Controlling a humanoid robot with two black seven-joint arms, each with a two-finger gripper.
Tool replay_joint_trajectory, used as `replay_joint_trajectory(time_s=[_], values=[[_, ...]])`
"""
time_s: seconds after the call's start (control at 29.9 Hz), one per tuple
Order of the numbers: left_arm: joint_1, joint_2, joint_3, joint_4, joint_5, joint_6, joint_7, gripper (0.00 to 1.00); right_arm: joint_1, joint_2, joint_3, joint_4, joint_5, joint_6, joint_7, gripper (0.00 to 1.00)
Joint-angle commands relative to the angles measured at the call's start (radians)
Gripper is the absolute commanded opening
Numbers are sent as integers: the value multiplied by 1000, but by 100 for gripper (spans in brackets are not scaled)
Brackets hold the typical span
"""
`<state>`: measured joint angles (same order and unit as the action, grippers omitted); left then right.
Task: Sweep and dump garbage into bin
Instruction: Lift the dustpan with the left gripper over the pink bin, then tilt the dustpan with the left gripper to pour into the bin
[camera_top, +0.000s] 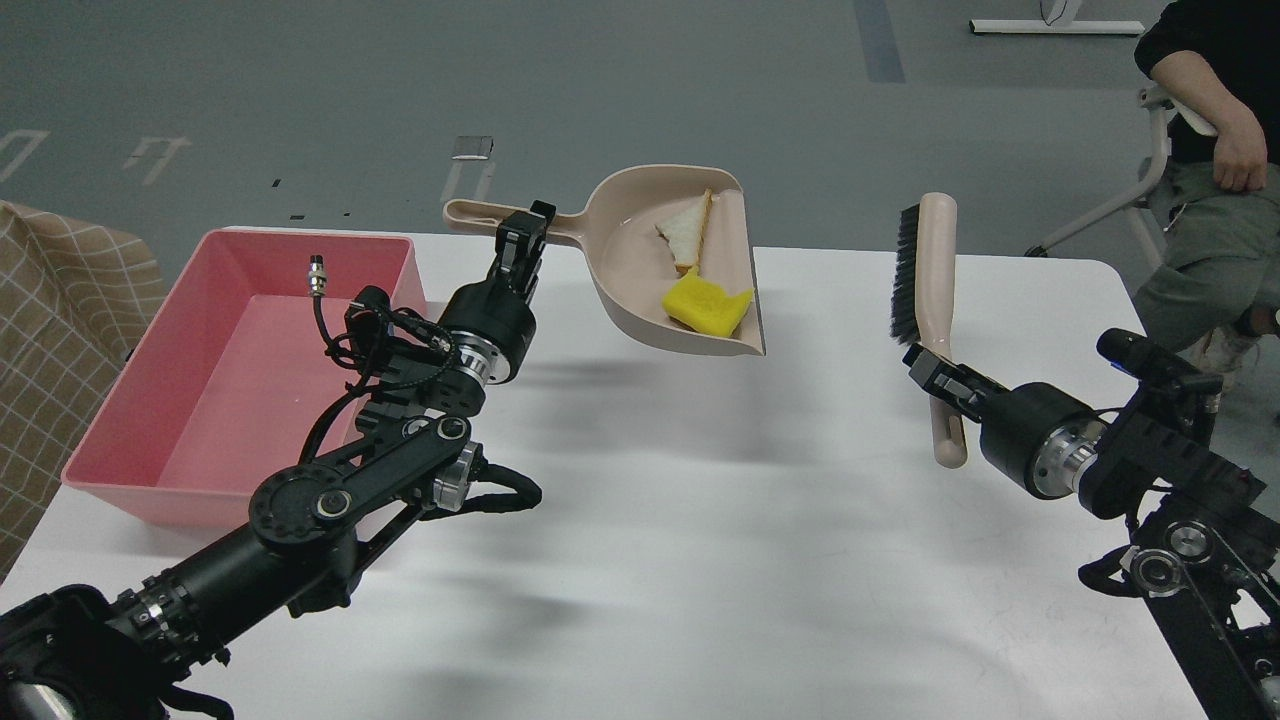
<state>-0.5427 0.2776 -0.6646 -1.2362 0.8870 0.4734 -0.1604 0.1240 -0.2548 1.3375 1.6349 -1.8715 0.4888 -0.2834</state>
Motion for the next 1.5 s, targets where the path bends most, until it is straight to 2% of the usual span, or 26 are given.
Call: replay_joint_trajectory(time_s=[0.0, 0.23, 0.5, 0.63, 0.73, 0.87, 1.1, 1.27, 1.47], values=[[-2, 83, -1, -43, -45, -30, -2, 0, -1, 0, 0, -1, -1, 0, 6, 9], [10, 218, -10, -141, -75, -62, -4, 0, -4, 2, -1, -3, -1, 0, 9, 9], [20, 319, -32, -175, -115, -110, -5, 0, -7, 3, -1, -4, -1, 0, 9, 9], [75, 367, -101, -172, -163, -215, -54, 0, -7, 2, -4, -7, -1, 0, 9, 9], [99, 394, -131, -166, -177, -266, -60, 0, -7, 3, -6, -7, -1, 0, 9, 9], [119, 439, -139, -157, -181, -292, -65, 0, -7, 2, -7, -10, -1, 0, 9, 9], [127, 505, -139, -96, -263, -357, -128, 0, -14, 6, -9, -7, -1, 0, 7, 9], [130, 534, -161, -59, -273, -430, -139, 0, -17, 6, -11, -10, -3, 0, 7, 9], [150, 574, -167, -28, -299, -495, -183, 0, -21, 6, -11, -10, -5, 0, 7, 9]])
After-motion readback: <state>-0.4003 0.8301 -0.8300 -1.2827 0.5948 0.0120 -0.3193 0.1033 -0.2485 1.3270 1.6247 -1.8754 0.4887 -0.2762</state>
